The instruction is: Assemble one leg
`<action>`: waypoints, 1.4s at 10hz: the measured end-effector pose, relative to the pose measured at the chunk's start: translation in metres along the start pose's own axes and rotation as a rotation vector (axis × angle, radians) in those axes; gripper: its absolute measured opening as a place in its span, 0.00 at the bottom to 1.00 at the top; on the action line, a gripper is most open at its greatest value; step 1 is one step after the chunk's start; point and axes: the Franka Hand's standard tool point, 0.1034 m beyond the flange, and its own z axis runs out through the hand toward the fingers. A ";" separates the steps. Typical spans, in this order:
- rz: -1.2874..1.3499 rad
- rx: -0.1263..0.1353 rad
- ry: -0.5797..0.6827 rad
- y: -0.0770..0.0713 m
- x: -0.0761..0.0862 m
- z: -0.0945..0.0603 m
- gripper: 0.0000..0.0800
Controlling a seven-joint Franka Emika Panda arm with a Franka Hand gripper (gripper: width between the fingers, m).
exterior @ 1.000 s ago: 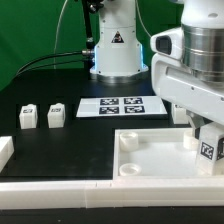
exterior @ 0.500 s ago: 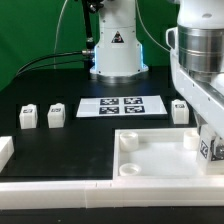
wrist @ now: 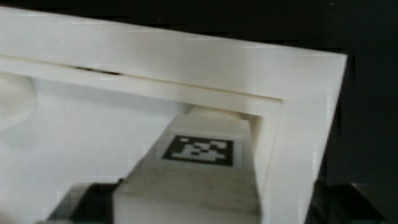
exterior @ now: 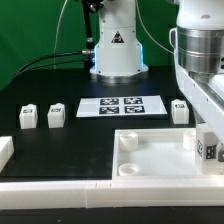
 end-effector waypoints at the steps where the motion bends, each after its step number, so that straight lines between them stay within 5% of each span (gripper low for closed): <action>1: -0.108 -0.001 0.000 0.000 -0.001 0.000 0.76; 11: -1.159 -0.004 0.001 0.002 0.001 0.003 0.81; 14: -1.167 -0.004 0.000 0.001 0.001 0.003 0.79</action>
Offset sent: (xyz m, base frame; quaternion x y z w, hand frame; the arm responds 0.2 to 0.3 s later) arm -0.0036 -0.0008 -0.0044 -0.0055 0.0139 -0.2109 0.9774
